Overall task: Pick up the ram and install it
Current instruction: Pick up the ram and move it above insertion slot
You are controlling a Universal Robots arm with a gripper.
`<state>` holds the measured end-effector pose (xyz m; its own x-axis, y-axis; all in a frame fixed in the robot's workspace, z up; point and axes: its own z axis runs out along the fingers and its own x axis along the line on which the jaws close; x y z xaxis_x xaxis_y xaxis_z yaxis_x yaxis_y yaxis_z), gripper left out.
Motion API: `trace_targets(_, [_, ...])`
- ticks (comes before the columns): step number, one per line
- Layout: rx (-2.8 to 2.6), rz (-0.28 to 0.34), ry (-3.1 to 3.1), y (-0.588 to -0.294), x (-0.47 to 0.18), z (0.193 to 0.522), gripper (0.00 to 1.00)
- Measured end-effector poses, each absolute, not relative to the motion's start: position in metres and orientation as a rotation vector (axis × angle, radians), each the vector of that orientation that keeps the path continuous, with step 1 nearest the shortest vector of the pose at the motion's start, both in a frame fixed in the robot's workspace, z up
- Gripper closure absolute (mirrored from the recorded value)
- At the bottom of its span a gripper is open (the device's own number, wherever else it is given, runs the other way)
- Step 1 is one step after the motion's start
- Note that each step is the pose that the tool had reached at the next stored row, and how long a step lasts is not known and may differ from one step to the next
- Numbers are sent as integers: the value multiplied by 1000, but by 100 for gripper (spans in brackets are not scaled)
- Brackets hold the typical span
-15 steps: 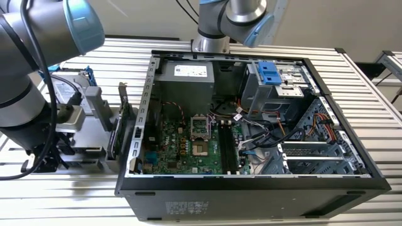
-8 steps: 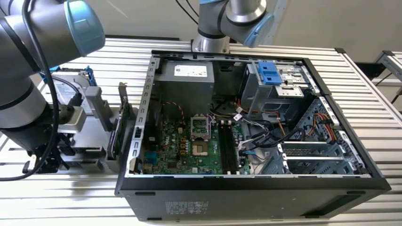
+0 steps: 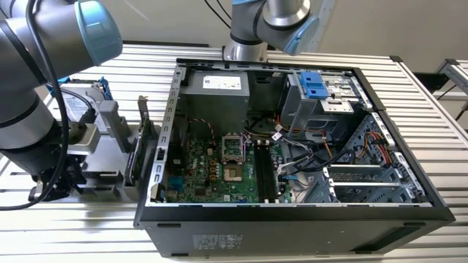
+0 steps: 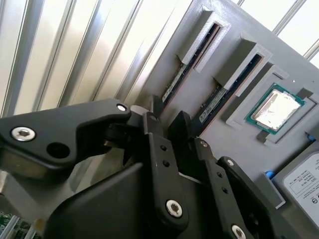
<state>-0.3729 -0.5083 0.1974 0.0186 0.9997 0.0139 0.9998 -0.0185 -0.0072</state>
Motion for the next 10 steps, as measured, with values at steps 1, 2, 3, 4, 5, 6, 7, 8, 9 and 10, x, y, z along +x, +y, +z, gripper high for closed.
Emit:
trace_targets(1, [-2231,-8,-2190,-508,-373,197,100])
trace_targets(2, [-2231,-8,-2190,-508,-373,197,100])
trace_targets(3, [-2231,-8,-2190,-508,-373,197,100])
trace_targets(4, [-2231,-8,-2190,-508,-373,197,100])
trace_targets(5, [-2231,-8,-2190,-508,-373,197,100])
trace_targets(6, [-2231,-8,-2190,-508,-373,197,100])
trace_targets(7, [-2231,-8,-2190,-508,-373,197,100])
trace_targets(8, [-2231,-8,-2190,-508,-373,197,100])
trace_targets(9, [-2231,-8,-2190,-508,-373,197,100])
trace_targets(10, [-2231,-8,-2191,-508,-373,197,100])
